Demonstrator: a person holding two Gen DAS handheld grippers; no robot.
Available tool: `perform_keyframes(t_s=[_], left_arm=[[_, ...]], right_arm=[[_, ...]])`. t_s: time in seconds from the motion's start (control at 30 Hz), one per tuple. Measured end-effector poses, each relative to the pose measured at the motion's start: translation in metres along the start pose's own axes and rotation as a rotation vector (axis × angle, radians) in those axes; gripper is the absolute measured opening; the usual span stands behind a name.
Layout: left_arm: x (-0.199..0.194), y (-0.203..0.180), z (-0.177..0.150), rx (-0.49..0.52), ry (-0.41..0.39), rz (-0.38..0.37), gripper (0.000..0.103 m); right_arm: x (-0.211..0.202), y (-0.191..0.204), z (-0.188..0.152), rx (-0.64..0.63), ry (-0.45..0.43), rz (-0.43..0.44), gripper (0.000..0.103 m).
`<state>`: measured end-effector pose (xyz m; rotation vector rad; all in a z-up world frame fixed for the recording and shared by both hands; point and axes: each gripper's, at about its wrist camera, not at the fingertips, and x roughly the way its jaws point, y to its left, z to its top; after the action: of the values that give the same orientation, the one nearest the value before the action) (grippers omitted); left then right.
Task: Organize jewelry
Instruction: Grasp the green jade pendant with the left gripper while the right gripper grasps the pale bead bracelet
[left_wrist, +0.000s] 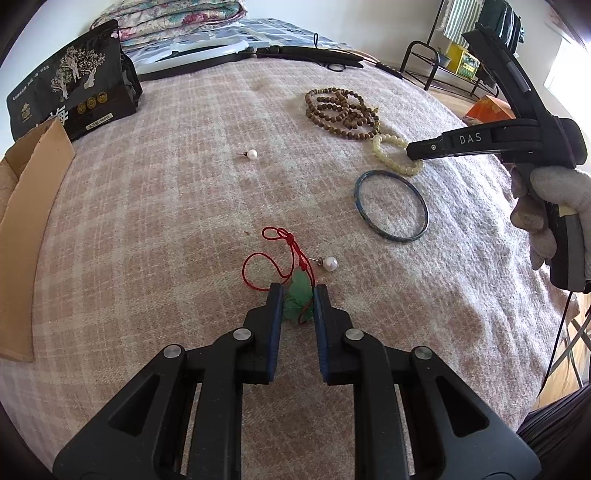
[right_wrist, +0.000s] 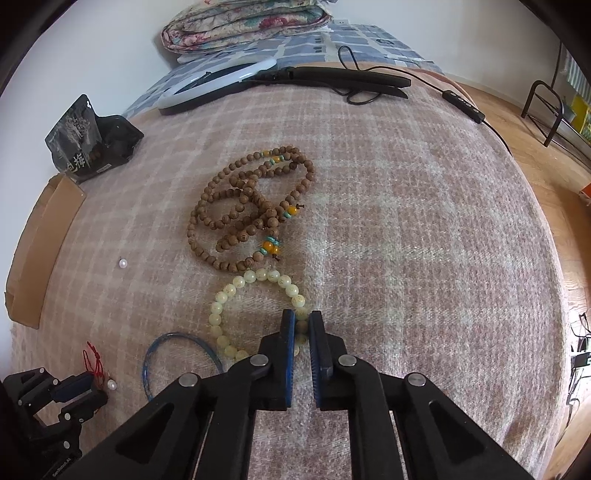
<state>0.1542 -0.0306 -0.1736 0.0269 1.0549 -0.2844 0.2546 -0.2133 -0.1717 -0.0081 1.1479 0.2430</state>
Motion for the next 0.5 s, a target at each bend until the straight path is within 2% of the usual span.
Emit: perform_keyframes(t_s=[0.5], left_arm=[[-0.031,0.015,0.006,-0.042,-0.066,-0.004,0.015]], right_arm=[[-0.041,0.016,0.006,0.022,-0.111,0.06,0.005]])
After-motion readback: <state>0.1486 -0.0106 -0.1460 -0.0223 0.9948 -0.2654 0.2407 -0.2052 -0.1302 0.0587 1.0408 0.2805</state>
